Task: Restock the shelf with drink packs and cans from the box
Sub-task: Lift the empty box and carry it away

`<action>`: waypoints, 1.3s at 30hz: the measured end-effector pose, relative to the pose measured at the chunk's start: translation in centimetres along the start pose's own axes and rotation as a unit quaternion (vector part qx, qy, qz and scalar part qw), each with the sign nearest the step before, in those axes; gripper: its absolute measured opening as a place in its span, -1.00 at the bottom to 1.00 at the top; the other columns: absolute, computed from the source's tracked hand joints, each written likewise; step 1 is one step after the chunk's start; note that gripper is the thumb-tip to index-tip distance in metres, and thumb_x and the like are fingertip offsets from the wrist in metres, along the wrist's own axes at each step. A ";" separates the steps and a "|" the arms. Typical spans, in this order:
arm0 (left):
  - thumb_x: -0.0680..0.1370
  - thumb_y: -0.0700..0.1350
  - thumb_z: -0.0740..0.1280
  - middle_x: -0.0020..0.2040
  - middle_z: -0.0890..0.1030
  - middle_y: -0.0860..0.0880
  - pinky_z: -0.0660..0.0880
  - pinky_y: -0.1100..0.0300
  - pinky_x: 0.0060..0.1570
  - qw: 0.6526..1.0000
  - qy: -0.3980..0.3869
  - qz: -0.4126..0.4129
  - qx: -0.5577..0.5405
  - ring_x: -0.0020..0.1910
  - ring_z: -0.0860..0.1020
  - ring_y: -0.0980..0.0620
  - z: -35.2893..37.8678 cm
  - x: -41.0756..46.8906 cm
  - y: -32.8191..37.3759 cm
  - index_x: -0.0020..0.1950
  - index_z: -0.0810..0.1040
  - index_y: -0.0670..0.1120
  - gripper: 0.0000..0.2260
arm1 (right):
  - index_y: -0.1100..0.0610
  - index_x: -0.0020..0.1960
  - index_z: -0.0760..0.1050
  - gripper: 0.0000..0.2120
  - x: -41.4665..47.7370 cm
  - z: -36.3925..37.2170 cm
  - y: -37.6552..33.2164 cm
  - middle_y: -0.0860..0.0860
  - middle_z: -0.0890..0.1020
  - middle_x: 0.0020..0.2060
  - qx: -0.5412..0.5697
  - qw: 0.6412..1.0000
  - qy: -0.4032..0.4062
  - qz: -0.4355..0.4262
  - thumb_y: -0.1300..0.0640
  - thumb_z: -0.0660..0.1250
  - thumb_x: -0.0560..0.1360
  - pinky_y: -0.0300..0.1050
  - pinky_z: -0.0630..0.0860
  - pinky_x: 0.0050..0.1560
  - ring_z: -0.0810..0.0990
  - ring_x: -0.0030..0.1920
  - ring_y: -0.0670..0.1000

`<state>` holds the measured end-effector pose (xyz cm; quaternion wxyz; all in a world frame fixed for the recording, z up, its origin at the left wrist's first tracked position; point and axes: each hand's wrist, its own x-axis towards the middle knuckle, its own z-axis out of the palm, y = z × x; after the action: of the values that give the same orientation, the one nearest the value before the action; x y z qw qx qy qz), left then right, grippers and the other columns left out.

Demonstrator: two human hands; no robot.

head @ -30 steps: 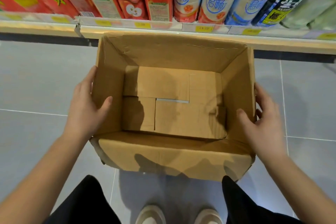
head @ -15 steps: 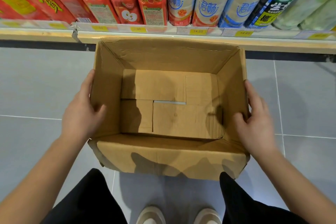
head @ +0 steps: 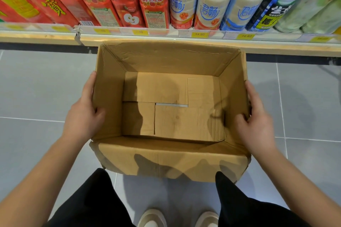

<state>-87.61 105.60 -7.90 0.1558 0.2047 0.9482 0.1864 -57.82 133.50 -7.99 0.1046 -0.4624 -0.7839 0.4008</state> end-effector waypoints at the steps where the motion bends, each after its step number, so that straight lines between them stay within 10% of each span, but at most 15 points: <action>1: 0.57 -0.25 0.33 0.14 0.64 -0.21 0.53 -0.03 -0.23 1.000 -0.004 0.004 -0.002 -0.23 0.53 -0.14 -0.1 -0.1 0.1 0.58 -0.13 0.37 -0.13 | -0.22 0.64 0.08 -0.20 0.1 -0.1 -0.3 -0.12 0.43 0.46 0.017 1.000 -0.004 0.008 0.33 0.27 0.58 0.01 0.66 0.04 0.65 -0.10 -0.09; 7: 0.55 -0.30 0.30 0.15 0.64 -0.20 0.56 -0.08 -0.23 1.000 -0.002 0.015 -0.021 -0.20 0.61 -0.25 -6.6 -2.5 2.4 0.59 -0.08 0.32 -0.14 | -0.40 0.56 0.13 -0.12 -0.5 -5.0 -5.6 -0.26 0.49 0.37 0.036 0.999 -0.008 0.022 0.38 0.26 0.52 -0.39 0.51 -0.12 0.63 -0.12 -0.22; 13: 0.52 -0.31 0.29 0.24 0.63 -0.20 0.60 -0.24 -0.04 0.999 -0.006 0.014 -0.040 -0.02 0.63 -0.34 -19.9 -7.3 8.4 0.59 -0.06 0.36 -0.12 | -0.42 0.54 0.16 -0.13 -3.9 -15.1 -16.7 -0.22 0.56 0.35 0.033 0.999 -0.024 0.020 0.38 0.25 0.51 0.05 0.63 0.06 0.67 -0.03 -0.06; 21: 0.48 -0.31 0.30 0.03 0.66 -0.08 0.54 0.00 -0.30 0.998 0.023 0.001 -0.053 -0.27 0.60 -0.12 -41.4 -12.8 17.2 0.55 -0.09 0.48 -0.05 | -0.37 0.57 0.15 -0.13 -8.5 -30.8 -34.6 -0.20 0.54 0.28 0.003 1.000 -0.019 -0.012 0.38 0.27 0.51 -0.35 0.46 -0.43 0.58 -0.40 -0.07; 27: 0.48 -0.28 0.32 -0.02 0.64 -0.02 0.54 0.02 -0.40 0.996 0.059 0.002 -0.060 -0.34 0.58 -0.02 -56.5 -17.3 22.9 0.55 -0.06 0.47 -0.07 | -0.30 0.60 0.16 -0.13 -11.9 -40.4 -46.5 -0.13 0.56 0.39 0.048 0.997 -0.017 -0.059 0.44 0.29 0.54 -0.32 0.56 -0.28 0.64 -0.01 -0.33; 32: 0.53 -0.18 0.38 0.08 0.53 0.12 0.57 0.14 -0.45 0.988 0.099 -0.010 -0.119 -0.37 0.61 0.12 -65.0 -20.6 25.4 0.45 0.02 0.58 -0.15 | -0.44 0.51 0.22 -0.13 -14.9 -45.4 -53.4 -0.30 0.56 0.32 0.102 0.993 0.001 -0.061 0.40 0.31 0.54 0.11 0.68 -0.22 0.60 0.00 -0.46; 39: 0.55 -0.25 0.39 0.07 0.62 0.09 0.67 -0.17 -0.33 0.954 0.090 -0.006 -0.287 -0.27 0.69 -0.16 -69.8 -23.8 24.6 0.47 0.22 0.50 -0.23 | -0.47 0.44 0.28 -0.16 -16.7 -48.0 -59.2 -0.38 0.54 0.25 0.140 0.984 -0.002 -0.114 0.41 0.33 0.54 -0.24 0.57 -0.04 0.54 0.18 -0.43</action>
<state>-84.76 95.56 69.10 0.1235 0.1281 0.8658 0.4676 -60.90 130.67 69.87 0.2117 -0.3500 -0.7676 0.4934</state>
